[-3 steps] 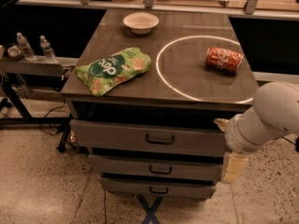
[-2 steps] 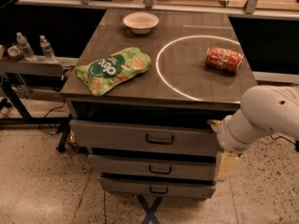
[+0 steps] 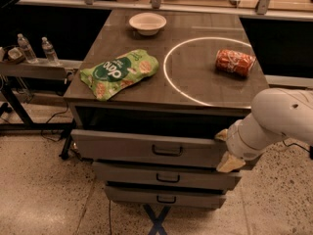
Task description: Open top drawer
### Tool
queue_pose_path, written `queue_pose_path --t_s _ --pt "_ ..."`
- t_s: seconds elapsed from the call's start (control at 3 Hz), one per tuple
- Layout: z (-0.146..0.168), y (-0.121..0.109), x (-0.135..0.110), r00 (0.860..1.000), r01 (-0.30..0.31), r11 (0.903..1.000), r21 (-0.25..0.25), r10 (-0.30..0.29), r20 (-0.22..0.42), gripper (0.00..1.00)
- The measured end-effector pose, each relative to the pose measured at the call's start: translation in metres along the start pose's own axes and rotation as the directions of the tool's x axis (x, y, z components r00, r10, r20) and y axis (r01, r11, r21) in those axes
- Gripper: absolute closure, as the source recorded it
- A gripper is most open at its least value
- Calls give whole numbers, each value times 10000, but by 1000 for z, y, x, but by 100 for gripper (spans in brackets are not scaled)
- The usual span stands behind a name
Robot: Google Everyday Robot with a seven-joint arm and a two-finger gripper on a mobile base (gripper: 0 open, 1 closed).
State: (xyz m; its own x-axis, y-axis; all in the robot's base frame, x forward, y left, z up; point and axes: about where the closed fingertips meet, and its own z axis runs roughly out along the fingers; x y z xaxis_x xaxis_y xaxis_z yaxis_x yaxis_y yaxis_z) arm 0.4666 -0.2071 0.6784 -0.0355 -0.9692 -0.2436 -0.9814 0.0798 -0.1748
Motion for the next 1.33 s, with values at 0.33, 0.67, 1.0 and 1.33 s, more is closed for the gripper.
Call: queue_pose_path --t_s 0.33,0.67,1.0,1.33 --pt "-23 12 5 9993 -367 9993 -14 367 -68 72" --pt "-46 34 24 9929 -1089 9938 -224 1077 -513 96" --pt "-70 48 32 9810 -1694 9847 -397 1646 -1025 84" --pt "-80 45 20 9831 -1570 9866 -435 1519 -1020 61"
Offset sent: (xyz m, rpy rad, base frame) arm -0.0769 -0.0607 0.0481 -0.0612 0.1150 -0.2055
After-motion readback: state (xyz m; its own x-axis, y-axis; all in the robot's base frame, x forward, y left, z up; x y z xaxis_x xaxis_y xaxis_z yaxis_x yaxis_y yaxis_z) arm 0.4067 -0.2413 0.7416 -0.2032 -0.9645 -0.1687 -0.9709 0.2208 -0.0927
